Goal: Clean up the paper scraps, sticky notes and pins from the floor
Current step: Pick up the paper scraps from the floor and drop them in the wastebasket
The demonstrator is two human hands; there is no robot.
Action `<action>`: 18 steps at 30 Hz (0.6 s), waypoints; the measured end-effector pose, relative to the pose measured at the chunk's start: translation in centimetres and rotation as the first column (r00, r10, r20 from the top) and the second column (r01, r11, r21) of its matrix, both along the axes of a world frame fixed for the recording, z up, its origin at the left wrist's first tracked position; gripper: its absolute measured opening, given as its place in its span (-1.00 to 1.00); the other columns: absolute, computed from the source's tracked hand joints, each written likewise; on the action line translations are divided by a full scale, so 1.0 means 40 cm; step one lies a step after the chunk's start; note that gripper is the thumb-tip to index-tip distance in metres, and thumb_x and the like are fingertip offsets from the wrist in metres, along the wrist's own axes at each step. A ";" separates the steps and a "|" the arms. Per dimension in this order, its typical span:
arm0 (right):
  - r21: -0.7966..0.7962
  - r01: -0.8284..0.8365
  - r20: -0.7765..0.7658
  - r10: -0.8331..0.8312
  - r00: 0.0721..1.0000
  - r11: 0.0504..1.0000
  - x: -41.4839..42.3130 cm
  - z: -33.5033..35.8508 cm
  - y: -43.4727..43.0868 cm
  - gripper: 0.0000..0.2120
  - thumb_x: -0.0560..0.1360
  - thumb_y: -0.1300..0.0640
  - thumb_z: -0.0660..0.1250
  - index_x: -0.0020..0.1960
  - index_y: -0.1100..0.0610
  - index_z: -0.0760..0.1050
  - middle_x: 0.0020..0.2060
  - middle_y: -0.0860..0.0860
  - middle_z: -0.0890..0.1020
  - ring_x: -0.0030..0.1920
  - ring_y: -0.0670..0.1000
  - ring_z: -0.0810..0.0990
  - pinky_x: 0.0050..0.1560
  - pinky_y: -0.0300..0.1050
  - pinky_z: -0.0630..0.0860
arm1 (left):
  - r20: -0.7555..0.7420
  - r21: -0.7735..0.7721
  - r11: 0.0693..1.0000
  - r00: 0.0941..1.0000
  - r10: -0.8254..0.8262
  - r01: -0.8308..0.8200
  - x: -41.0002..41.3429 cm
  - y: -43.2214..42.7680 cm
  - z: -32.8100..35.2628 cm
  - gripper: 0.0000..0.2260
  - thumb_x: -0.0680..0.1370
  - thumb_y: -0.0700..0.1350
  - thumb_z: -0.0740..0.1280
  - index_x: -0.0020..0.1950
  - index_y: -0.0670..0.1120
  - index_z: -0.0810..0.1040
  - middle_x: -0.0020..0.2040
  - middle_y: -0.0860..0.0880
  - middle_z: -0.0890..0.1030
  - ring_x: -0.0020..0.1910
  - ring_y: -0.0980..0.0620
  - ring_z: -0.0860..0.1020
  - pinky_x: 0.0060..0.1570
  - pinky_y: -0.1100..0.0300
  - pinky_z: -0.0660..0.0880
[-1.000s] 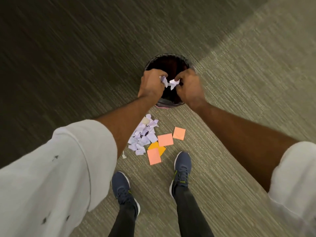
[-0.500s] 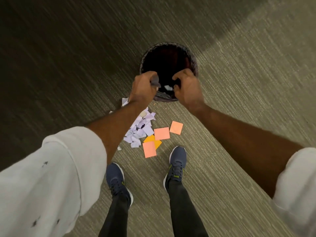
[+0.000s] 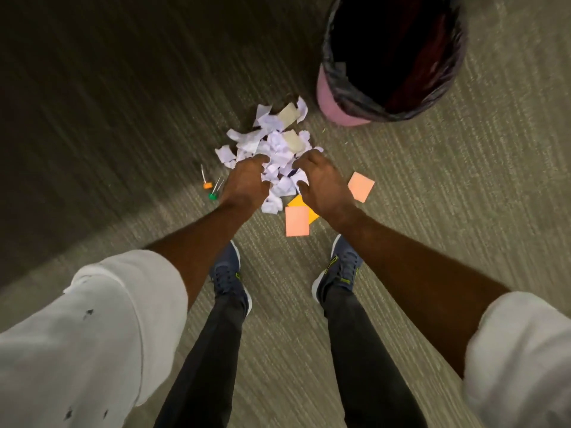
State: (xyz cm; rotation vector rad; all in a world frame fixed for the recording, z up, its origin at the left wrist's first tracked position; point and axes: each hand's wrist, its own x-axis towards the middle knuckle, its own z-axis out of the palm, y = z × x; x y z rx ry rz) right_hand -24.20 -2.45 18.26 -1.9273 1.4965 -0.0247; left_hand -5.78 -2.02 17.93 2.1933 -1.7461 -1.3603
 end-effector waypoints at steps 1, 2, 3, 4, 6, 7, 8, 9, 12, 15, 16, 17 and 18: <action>0.022 -0.023 -0.013 0.024 1.000 0.999 0.010 -0.028 0.019 -0.63 0.40 0.31 0.41 0.20 0.16 0.53 0.18 0.15 0.52 0.11 0.25 0.57 0.09 0.09 0.55 | 0.006 0.014 1.000 1.000 -0.002 0.002 0.014 0.022 -0.023 -0.55 0.50 -0.21 0.46 0.39 -0.14 0.49 0.27 -0.20 0.58 0.26 -0.17 0.54 0.28 -0.04 0.49; 0.041 -0.045 -0.025 0.046 0.999 0.998 0.020 -0.052 0.037 -0.61 0.40 0.29 0.42 0.21 0.15 0.52 0.21 0.15 0.51 0.14 0.25 0.56 0.12 0.10 0.54 | 0.015 0.025 1.000 1.000 -0.005 0.005 0.029 0.041 -0.048 -0.53 0.50 -0.21 0.46 0.40 -0.12 0.48 0.28 -0.19 0.57 0.28 -0.17 0.53 0.30 -0.05 0.48; 0.059 -0.059 -0.030 0.061 0.998 0.997 0.029 -0.078 0.053 -0.61 0.41 0.28 0.42 0.23 0.16 0.51 0.23 0.16 0.50 0.16 0.26 0.55 0.14 0.10 0.54 | 0.025 0.034 0.999 1.000 -0.014 0.013 0.042 0.057 -0.070 -0.51 0.49 -0.20 0.46 0.42 -0.11 0.46 0.30 -0.18 0.55 0.30 -0.16 0.51 0.32 -0.05 0.46; 0.074 -0.065 -0.037 0.067 0.997 0.995 0.038 -0.102 0.069 -0.59 0.41 0.27 0.43 0.24 0.16 0.51 0.26 0.17 0.49 0.17 0.26 0.55 0.14 0.08 0.53 | 0.030 0.045 0.999 0.999 -0.021 0.020 0.054 0.073 -0.097 -0.49 0.49 -0.20 0.46 0.43 -0.10 0.45 0.30 -0.18 0.55 0.32 -0.16 0.50 0.34 -0.04 0.44; 0.116 -0.074 -0.068 0.082 0.994 0.991 0.056 -0.155 0.096 -0.52 0.42 0.25 0.44 0.32 0.15 0.47 0.35 0.16 0.43 0.22 0.26 0.52 0.18 0.05 0.48 | 0.026 0.073 0.997 0.999 -0.038 0.036 0.072 0.094 -0.147 -0.42 0.50 -0.18 0.45 0.50 -0.06 0.38 0.32 -0.18 0.54 0.33 -0.16 0.49 0.34 -0.03 0.44; 0.149 -0.082 -0.085 0.096 0.992 0.985 0.064 -0.185 0.109 -0.46 0.42 0.24 0.45 0.37 0.14 0.43 0.40 0.16 0.39 0.26 0.26 0.48 0.24 0.05 0.45 | 0.020 0.088 0.995 0.999 -0.049 0.047 0.077 0.102 -0.171 -0.38 0.50 -0.17 0.45 0.53 -0.04 0.33 0.34 -0.17 0.52 0.35 -0.15 0.48 0.34 -0.03 0.43; 0.189 -0.093 -0.107 0.115 0.988 0.978 0.072 -0.215 0.120 -0.42 0.43 0.22 0.45 0.42 0.13 0.38 0.43 0.17 0.34 0.31 0.27 0.43 0.29 0.07 0.41 | 0.017 0.096 0.993 0.998 -0.067 0.065 0.081 0.108 -0.197 -0.35 0.51 -0.17 0.45 0.56 -0.02 0.28 0.38 -0.17 0.50 0.37 -0.14 0.46 0.36 -0.03 0.42; 0.225 -0.106 -0.131 0.138 0.982 0.969 0.080 -0.247 0.130 -0.38 0.44 0.21 0.45 0.45 0.13 0.34 0.46 0.18 0.30 0.34 0.28 0.39 0.33 0.09 0.39 | 0.017 0.101 0.991 0.995 -0.095 0.092 0.083 0.114 -0.222 -0.33 0.51 -0.17 0.45 0.57 -0.01 0.26 0.41 -0.16 0.47 0.40 -0.14 0.43 0.39 -0.03 0.40; 0.257 -0.142 -0.163 0.188 0.969 0.956 0.104 -0.344 0.157 -0.36 0.44 0.22 0.45 0.47 0.13 0.31 0.46 0.19 0.27 0.34 0.28 0.34 0.28 0.16 0.44 | 0.037 0.092 0.982 0.985 -0.171 0.167 0.084 0.125 -0.311 -0.35 0.52 -0.19 0.45 0.56 -0.01 0.27 0.47 -0.13 0.38 0.46 -0.14 0.35 0.43 -0.03 0.34; 0.254 -0.205 -0.153 0.249 0.956 0.945 0.133 -0.438 0.179 -0.38 0.39 0.29 0.45 0.41 0.10 0.34 0.42 0.17 0.29 0.33 0.27 0.33 0.16 0.21 0.53 | 0.079 0.054 0.971 0.968 -0.238 0.234 0.086 0.131 -0.407 -0.38 0.49 -0.22 0.46 0.50 0.00 0.34 0.49 -0.10 0.30 0.45 -0.15 0.33 0.37 -0.10 0.40; 0.253 -0.224 -0.159 0.269 0.950 0.941 0.141 -0.465 0.184 -0.37 0.38 0.32 0.45 0.39 0.09 0.35 0.42 0.17 0.29 0.35 0.28 0.32 0.12 0.22 0.56 | 0.095 0.048 0.962 0.958 -0.271 0.267 0.086 0.135 -0.438 -0.37 0.48 -0.22 0.47 0.50 0.00 0.34 0.53 -0.10 0.24 0.48 -0.17 0.28 0.36 -0.12 0.41; 0.249 -0.244 -0.173 0.291 0.941 0.937 0.150 -0.490 0.188 -0.36 0.37 0.34 0.44 0.39 0.08 0.34 0.44 0.17 0.28 0.39 0.30 0.29 0.11 0.22 0.57 | 0.112 0.043 0.951 0.945 -0.309 0.306 0.086 0.140 -0.465 -0.35 0.47 -0.21 0.48 0.51 0.01 0.33 0.57 -0.12 0.15 0.52 -0.20 0.22 0.36 -0.14 0.42; 0.242 -0.269 -0.191 0.317 0.929 0.932 0.158 -0.511 0.191 -0.34 0.38 0.36 0.42 0.42 0.08 0.33 0.46 0.18 0.25 0.43 0.33 0.25 0.12 0.22 0.57 | 0.126 0.033 0.940 0.932 -0.341 0.340 0.086 0.146 -0.490 -0.33 0.46 -0.20 0.49 0.51 0.02 0.32 0.60 -0.13 0.05 0.55 -0.23 0.16 0.34 -0.14 0.44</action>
